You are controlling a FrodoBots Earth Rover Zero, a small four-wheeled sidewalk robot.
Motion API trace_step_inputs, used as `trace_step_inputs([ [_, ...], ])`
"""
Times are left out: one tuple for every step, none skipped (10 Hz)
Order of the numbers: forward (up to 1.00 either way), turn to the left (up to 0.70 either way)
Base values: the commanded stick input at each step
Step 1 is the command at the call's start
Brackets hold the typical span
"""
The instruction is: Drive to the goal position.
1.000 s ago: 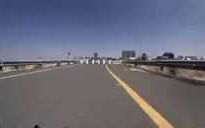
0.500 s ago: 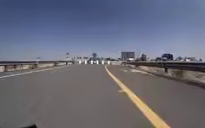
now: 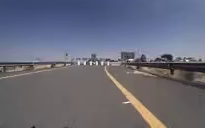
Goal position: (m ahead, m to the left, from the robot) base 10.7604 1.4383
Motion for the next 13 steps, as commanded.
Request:
trace_step_inputs([
  [1.0,0.0],
  [1.0,0.0],
  [1.0,0.0],
  [1.0,0.0],
  [1.0,0.0],
  [1.0,0.0],
  [1.0,0.0],
  [1.0,0.0],
  [1.0,0.0],
  [1.0,0.0],
  [1.0,0.0],
  [1.0,0.0],
  [1.0,0.0],
])
